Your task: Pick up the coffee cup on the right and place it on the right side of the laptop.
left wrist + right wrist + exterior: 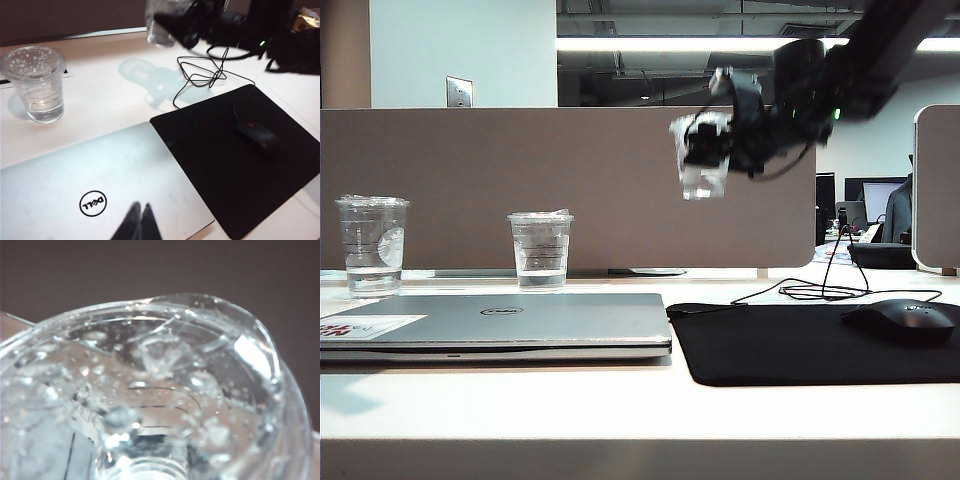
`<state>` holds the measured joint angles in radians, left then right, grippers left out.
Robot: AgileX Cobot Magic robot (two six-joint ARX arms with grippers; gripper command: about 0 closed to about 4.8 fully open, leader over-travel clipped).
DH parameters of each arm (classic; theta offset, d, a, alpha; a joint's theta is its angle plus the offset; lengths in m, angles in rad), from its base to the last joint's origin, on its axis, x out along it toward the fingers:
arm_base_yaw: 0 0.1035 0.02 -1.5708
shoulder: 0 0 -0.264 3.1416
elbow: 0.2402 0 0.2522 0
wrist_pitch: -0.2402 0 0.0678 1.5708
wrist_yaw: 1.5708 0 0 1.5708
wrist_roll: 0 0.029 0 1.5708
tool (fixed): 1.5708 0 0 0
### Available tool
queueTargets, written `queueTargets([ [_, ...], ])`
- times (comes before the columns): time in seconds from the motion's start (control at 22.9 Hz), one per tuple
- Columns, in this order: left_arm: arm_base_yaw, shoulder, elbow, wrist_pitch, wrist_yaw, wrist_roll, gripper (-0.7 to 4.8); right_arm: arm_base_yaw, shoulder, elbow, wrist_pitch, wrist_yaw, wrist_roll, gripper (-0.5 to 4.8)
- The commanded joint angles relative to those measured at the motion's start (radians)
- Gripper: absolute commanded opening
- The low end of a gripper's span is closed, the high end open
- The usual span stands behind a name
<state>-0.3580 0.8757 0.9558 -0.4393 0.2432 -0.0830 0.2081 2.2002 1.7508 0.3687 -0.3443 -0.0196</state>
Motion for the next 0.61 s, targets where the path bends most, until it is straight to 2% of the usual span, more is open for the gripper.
queueTargets([
  [0.04, 0.001, -0.002, 0.001, 0.007, 0.005, -0.003, -0.05, 0.002, -0.064, 0.005, 0.014, -0.002, 0.000, 2.42],
  [0.44, 0.001, -0.002, 0.001, 0.007, 0.005, -0.003, -0.05, 0.002, -0.183, 0.005, -0.097, -0.005, 0.000, 2.42],
  [0.61, 0.001, -0.002, 0.001, 0.008, 0.005, -0.003, -0.05, -0.002, -0.213, -0.001, -0.123, -0.043, -0.003, 2.42],
])
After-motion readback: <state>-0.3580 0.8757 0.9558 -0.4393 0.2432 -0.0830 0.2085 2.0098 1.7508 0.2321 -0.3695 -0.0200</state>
